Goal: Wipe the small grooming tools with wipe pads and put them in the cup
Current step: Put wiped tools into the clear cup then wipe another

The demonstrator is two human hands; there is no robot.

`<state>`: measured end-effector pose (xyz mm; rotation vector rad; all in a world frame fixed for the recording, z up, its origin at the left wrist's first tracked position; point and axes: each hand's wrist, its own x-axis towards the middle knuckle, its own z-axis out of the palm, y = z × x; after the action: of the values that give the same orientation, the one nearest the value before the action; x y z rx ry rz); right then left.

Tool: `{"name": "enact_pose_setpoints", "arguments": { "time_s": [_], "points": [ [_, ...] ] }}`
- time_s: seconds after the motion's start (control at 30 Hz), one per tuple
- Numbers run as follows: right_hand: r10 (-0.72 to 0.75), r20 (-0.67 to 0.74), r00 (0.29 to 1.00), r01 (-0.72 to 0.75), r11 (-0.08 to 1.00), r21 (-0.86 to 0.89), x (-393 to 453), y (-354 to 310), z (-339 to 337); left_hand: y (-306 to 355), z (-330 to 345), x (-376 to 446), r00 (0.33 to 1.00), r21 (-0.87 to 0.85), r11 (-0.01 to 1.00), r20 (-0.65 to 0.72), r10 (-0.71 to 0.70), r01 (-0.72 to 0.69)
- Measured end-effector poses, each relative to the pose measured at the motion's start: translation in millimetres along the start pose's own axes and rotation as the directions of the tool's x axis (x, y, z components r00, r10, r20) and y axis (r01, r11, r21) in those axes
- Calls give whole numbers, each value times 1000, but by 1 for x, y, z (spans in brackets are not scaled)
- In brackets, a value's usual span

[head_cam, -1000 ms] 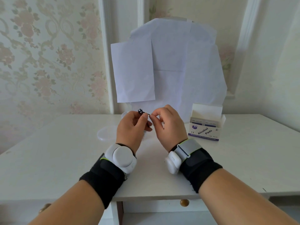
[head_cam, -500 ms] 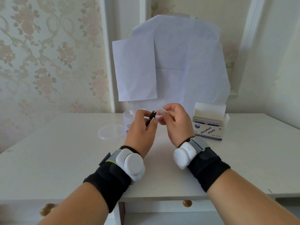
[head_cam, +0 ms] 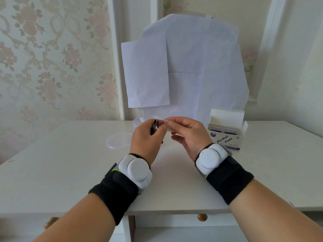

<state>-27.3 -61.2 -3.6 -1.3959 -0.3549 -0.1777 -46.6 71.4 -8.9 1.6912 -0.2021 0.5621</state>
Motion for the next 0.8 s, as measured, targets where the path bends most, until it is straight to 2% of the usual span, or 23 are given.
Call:
{"name": "enact_pose_setpoints", "arguments": {
  "time_s": [0.13, 0.27, 0.37, 0.5, 0.67, 0.8],
  "points": [
    [49, 49, 998, -53, 995, 79, 0, 0, -1, 2, -2, 0, 998, -51, 997, 29, -55, 56],
    [56, 33, 998, -59, 992, 107, 2, 1, 0, 3, -4, 1, 994, -93, 991, 50, -94, 98],
    [69, 71, 995, -71, 997, 37, 0, -1, 1, 4, -4, 1, 996, -82, 993, 44, -80, 83],
    [31, 164, 986, -13, 994, -106, -4, 1, 5, 5, -5, 0, 998, -93, 994, 36, -53, 57],
    [87, 69, 994, -91, 994, 67, -1, 0, 1, 4, -6, 0, 995, -148, 985, 60, -78, 86],
    [87, -8, 996, -86, 995, 44, 1, 1, -1, 5, -5, 0, 994, -164, 981, 46, -99, 106]
  ]
}}
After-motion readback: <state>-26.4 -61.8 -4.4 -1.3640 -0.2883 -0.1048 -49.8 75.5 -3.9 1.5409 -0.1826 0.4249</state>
